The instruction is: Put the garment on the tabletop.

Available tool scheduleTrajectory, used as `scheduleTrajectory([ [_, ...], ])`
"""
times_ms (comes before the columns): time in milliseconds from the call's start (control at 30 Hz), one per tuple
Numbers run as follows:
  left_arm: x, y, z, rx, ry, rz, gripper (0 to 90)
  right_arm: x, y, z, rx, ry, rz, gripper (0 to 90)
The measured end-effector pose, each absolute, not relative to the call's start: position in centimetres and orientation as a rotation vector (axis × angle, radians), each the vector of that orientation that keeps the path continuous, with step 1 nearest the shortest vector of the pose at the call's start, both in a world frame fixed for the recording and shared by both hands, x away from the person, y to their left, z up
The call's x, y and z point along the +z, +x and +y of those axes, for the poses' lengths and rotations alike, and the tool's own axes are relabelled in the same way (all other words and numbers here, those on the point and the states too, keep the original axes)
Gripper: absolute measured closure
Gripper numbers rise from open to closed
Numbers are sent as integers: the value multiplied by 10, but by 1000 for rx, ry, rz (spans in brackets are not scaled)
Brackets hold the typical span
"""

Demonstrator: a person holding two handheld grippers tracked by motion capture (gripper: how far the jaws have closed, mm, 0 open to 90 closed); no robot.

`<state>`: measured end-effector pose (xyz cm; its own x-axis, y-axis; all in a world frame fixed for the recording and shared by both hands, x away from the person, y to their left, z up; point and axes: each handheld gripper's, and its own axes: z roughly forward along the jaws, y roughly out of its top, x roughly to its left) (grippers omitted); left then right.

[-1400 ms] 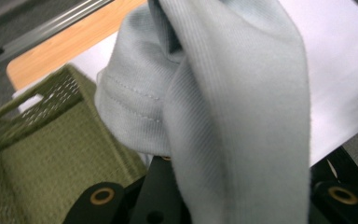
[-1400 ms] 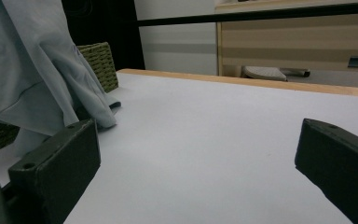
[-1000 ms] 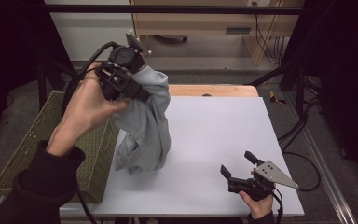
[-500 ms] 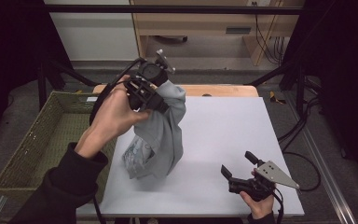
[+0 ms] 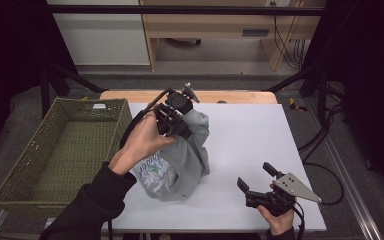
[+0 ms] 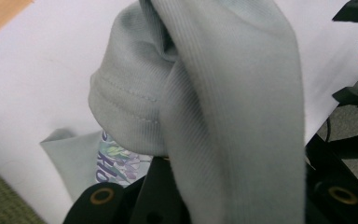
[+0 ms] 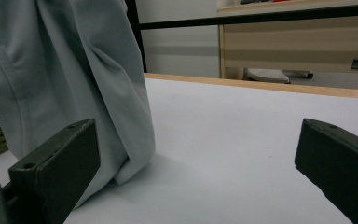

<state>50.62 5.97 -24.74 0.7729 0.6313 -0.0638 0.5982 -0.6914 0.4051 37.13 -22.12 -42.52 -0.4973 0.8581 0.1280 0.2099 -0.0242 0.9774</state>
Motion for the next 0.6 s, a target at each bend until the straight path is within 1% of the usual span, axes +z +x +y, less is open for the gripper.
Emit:
scheduleTrajectory([
  [167, -267, 508, 57, 86, 2535, 939, 838, -426, 372, -221, 1556, 1119, 1715, 4],
  [467, -317, 513, 51, 26, 2563, 930, 836, -426, 372, -222, 1558, 1120, 1717, 4],
  [600, -328, 515, 51, 14, 2564, 931, 834, -427, 372, -222, 1554, 1120, 1719, 4],
])
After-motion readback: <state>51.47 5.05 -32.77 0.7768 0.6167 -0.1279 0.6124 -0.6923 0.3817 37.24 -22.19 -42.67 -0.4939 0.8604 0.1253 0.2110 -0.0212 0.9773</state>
